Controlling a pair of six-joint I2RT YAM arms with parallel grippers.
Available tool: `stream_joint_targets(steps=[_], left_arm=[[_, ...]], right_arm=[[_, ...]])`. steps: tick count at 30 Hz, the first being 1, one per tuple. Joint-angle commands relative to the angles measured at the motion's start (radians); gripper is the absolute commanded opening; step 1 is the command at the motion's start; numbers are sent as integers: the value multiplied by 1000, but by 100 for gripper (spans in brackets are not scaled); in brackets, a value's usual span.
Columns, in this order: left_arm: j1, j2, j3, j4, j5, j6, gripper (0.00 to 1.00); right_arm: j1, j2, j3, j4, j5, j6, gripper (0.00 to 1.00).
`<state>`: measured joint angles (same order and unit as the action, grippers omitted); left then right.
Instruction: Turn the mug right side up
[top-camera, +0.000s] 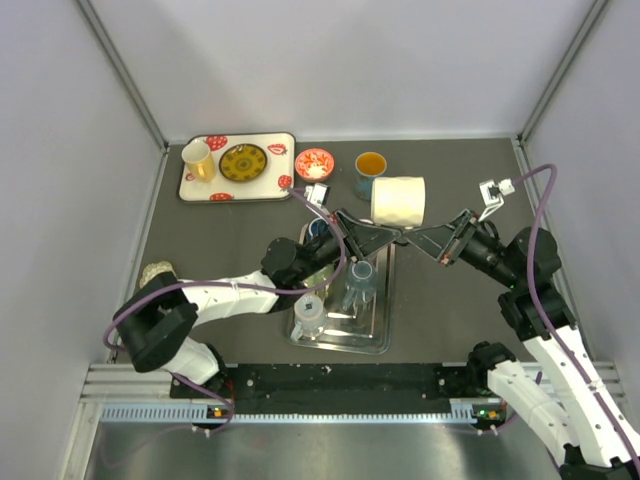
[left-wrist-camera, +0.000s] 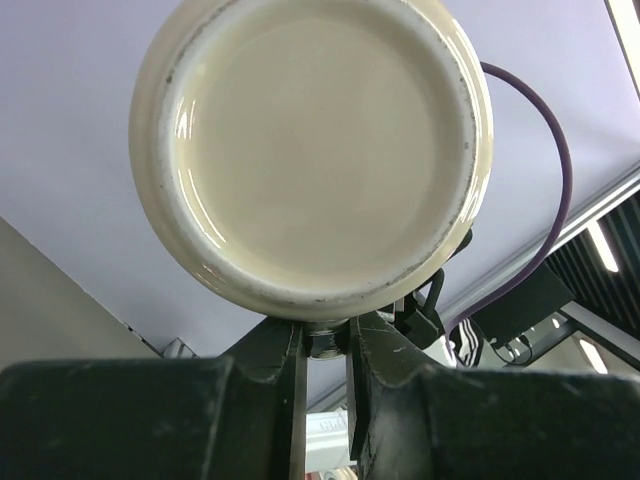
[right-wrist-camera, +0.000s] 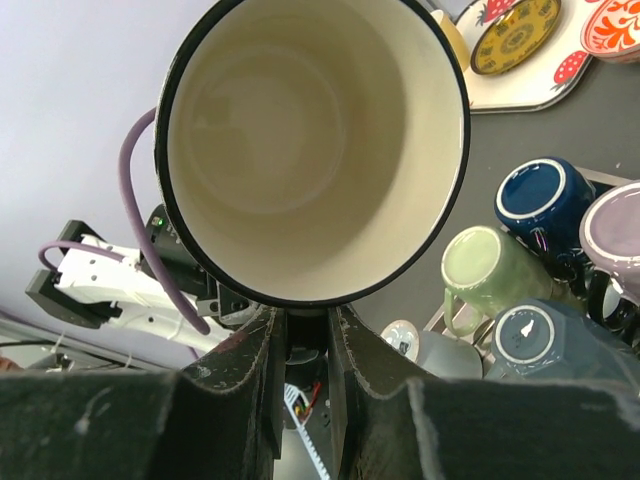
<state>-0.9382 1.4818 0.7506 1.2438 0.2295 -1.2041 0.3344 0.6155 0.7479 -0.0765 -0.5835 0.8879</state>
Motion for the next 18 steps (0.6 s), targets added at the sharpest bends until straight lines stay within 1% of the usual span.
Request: stream_joint_targets(steps=[1, 3, 8, 10, 11, 13, 14, 18], left_arm=[[13, -25, 90, 340, 5, 6, 0], [12, -41, 93, 263, 40, 24, 0], [10, -104, 50, 180, 63, 115, 0], [9, -145, 18, 135, 65, 168, 0], [6, -161, 7, 117, 65, 187, 0], [6, -193, -19, 39, 62, 248, 0], [4, -228, -25, 5, 62, 270, 0], [-13, -342, -57, -196, 41, 411, 0]], right_arm=[[48, -13, 1, -52, -111, -47, 0], [48, -14, 10, -72, -108, -63, 0], [46, -13, 42, -115, -88, -101, 0], [46, -5, 60, -134, -88, -118, 7], [48, -3, 68, -140, -90, -121, 16], [48, 1, 80, -144, -88, -129, 25], [48, 4, 93, -150, -87, -133, 32], [48, 9, 120, -166, -90, -144, 42]])
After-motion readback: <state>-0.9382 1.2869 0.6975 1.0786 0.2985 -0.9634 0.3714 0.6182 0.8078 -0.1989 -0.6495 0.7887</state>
